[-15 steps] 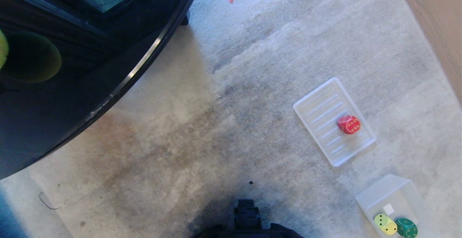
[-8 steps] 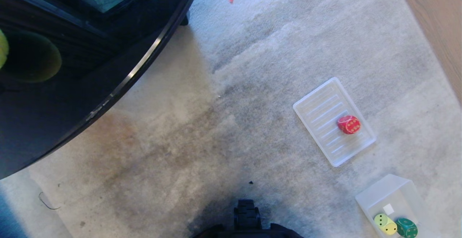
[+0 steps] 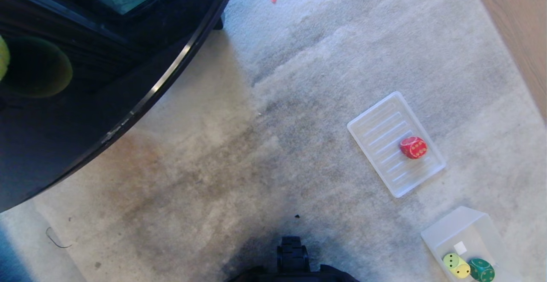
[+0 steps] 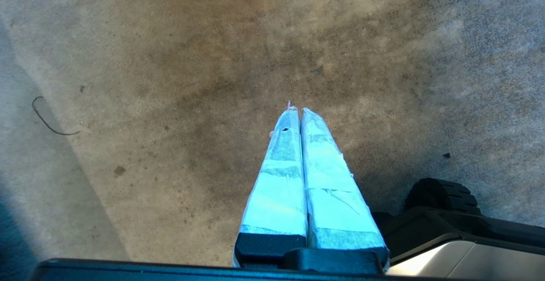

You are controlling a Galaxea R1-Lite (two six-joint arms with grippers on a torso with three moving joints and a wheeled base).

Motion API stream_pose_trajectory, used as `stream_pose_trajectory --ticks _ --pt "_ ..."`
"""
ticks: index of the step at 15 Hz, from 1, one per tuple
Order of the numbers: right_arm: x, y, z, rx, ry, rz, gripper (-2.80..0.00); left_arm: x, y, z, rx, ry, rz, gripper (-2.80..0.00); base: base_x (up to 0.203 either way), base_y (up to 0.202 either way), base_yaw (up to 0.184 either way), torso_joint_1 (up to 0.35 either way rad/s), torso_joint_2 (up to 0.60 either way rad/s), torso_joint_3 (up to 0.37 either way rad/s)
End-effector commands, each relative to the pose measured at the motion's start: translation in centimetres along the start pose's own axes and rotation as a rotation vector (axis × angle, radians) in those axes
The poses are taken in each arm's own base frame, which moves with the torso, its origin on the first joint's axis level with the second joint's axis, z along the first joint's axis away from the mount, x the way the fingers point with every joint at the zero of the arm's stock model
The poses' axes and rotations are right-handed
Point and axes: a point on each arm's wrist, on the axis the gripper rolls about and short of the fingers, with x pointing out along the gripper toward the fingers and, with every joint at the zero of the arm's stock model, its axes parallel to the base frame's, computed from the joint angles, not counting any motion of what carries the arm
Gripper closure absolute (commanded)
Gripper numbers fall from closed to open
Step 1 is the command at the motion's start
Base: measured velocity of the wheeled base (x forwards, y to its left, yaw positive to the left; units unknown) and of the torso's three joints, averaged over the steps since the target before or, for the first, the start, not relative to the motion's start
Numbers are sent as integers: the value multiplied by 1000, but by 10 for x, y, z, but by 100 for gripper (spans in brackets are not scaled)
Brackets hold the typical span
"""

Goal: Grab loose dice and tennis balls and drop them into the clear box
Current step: Pick up toys out of the box

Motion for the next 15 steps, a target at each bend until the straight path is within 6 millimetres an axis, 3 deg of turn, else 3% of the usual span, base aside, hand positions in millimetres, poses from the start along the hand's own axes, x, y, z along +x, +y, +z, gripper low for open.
stream_pose_trajectory --ticks 1,6,7,10,15 --pt "60 2 5 6 160 -53 0 0 0 0 -1 0 2 0 0 0 0 0 0 0" --pt "155 -1 -7 90 296 -88 0 0 0 0 -1 0 1 0 0 0 0 0 0 0" --pt "170 -2 -12 119 310 -82 -280 0 0 0 -1 0 1 0 0 0 0 0 0 0" --pt "209 -7 -29 151 341 -77 -280 0 0 0 -1 0 1 0 0 0 0 0 0 0" --pt "253 -10 -31 84 211 -28 -280 0 0 0 -1 1 1 0 0 0 0 0 0 0"
